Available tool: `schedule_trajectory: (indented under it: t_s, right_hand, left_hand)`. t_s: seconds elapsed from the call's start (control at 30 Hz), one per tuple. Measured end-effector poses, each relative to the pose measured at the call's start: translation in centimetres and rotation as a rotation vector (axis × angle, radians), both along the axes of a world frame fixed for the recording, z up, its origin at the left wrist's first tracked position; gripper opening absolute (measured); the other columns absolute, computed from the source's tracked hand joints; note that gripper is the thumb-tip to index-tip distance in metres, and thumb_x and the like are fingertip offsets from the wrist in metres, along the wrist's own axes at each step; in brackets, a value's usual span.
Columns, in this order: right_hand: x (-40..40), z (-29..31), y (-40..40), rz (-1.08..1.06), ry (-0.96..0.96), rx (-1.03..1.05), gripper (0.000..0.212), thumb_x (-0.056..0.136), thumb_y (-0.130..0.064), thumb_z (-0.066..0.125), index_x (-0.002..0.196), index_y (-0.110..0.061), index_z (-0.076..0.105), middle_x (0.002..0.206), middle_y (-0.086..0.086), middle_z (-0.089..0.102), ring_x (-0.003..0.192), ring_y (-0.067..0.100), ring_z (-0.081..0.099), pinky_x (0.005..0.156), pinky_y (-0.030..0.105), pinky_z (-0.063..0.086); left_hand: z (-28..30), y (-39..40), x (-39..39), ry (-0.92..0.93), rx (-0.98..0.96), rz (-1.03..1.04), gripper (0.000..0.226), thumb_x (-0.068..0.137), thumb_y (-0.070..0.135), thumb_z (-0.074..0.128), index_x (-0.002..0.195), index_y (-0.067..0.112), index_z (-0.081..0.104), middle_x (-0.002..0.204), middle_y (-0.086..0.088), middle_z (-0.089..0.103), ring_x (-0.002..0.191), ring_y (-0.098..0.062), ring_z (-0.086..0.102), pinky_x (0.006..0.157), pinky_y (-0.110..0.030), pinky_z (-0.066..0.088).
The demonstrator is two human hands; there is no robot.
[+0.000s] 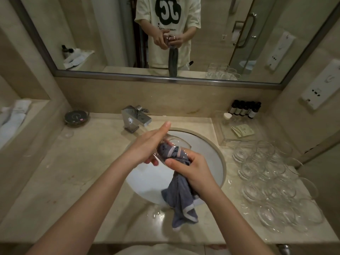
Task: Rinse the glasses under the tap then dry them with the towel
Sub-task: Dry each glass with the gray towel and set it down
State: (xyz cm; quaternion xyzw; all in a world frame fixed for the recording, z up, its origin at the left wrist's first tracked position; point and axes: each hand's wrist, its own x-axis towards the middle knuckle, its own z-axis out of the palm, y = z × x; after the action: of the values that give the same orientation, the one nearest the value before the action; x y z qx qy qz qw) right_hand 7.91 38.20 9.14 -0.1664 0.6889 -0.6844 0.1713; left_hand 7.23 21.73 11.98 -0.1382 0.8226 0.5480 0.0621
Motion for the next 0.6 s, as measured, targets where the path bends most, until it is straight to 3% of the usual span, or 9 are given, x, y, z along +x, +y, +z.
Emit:
schedule_trajectory:
  t_s: [0.07,0.13,0.2,0.27,0.33,0.43,0.47,0.53,0.6]
  right_hand:
    - [0.1,-0.1,-0.2,0.002,0.022,0.013,0.021,0.070,-0.024,0.078,0.090,-0.018,0.075,0.078,-0.001,0.070,0.075,0.010,0.060,0.074,0.028,0.049]
    - [-0.1,0.3,-0.2,0.050,-0.072,-0.072,0.023,0.067,-0.016,0.083,0.087,-0.015,0.072,0.075,-0.004,0.071,0.072,0.006,0.063,0.072,0.021,0.050]
    - [-0.2,0.7,-0.1,0.128,-0.320,-0.221,0.039,0.058,-0.018,0.088,0.089,-0.009,0.066,0.071,-0.004,0.071,0.066,0.005,0.066,0.065,0.017,0.051]
    - [-0.2,0.5,0.0,0.173,-0.478,-0.360,0.061,0.051,-0.033,0.094,0.096,-0.005,0.064,0.075,0.001,0.072,0.067,0.009,0.069,0.062,0.019,0.053]
    - [-0.2,0.1,-0.3,0.136,-0.456,-0.367,0.069,0.045,-0.039,0.095,0.098,-0.006,0.066,0.080,0.003,0.073,0.071,0.011,0.069,0.067,0.021,0.053]
    - [0.2,-0.3,-1.0,-0.018,-0.222,-0.241,0.022,0.070,-0.014,0.081,0.090,-0.013,0.071,0.081,-0.001,0.073,0.077,0.009,0.066,0.077,0.023,0.051]
    - [0.4,-0.2,-1.1,-0.022,-0.161,-0.216,0.019,0.072,-0.011,0.076,0.090,-0.015,0.073,0.083,0.000,0.072,0.080,0.011,0.065,0.079,0.023,0.051]
    - [0.4,-0.3,-1.3,0.004,-0.143,-0.212,0.020,0.072,-0.015,0.077,0.092,-0.015,0.073,0.085,0.001,0.072,0.082,0.011,0.064,0.079,0.022,0.051]
    - [0.1,-0.5,-1.3,0.035,-0.257,-0.238,0.038,0.063,-0.033,0.087,0.092,-0.013,0.072,0.085,0.002,0.073,0.079,0.010,0.067,0.077,0.023,0.051]
  left_hand:
    - [-0.5,0.0,-0.4,0.027,-0.070,0.038,0.062,0.074,0.079,0.047,0.087,0.021,0.064,0.080,0.003,0.071,0.052,-0.018,0.053,0.046,-0.025,0.035]
    - [-1.2,0.2,-0.3,0.251,-0.121,0.078,0.065,0.066,0.072,0.051,0.083,0.011,0.065,0.080,-0.004,0.069,0.063,-0.019,0.054,0.055,-0.031,0.040]
    - [-1.6,0.0,0.3,0.562,-0.126,0.023,0.048,0.072,0.059,0.054,0.080,0.012,0.063,0.076,0.002,0.066,0.070,-0.008,0.058,0.066,-0.022,0.043]
    - [-1.5,-0.3,0.8,0.711,-0.137,-0.069,0.031,0.078,0.048,0.055,0.083,0.018,0.061,0.075,0.010,0.064,0.074,0.002,0.059,0.069,-0.010,0.040]
    - [-1.1,-0.5,0.7,0.648,-0.140,-0.078,0.034,0.081,0.050,0.056,0.085,0.016,0.062,0.074,0.013,0.064,0.072,0.003,0.059,0.067,-0.010,0.040]
    - [-0.1,-0.3,0.2,0.267,0.115,0.071,0.048,0.086,0.059,0.057,0.076,0.012,0.060,0.053,0.012,0.052,0.051,-0.011,0.045,0.048,-0.022,0.033]
    - [0.0,-0.2,-0.1,0.173,0.141,0.113,0.057,0.083,0.064,0.058,0.077,0.008,0.060,0.055,0.008,0.054,0.053,-0.014,0.044,0.049,-0.025,0.032]
    - [-0.2,-0.3,-0.4,0.161,0.004,0.122,0.082,0.063,0.075,0.059,0.087,-0.003,0.061,0.070,-0.008,0.060,0.063,-0.016,0.049,0.059,-0.031,0.036]
    - [-0.4,-0.6,-0.4,0.245,-0.021,0.108,0.083,0.053,0.074,0.059,0.085,-0.002,0.062,0.072,-0.006,0.059,0.065,-0.014,0.051,0.064,-0.033,0.038]
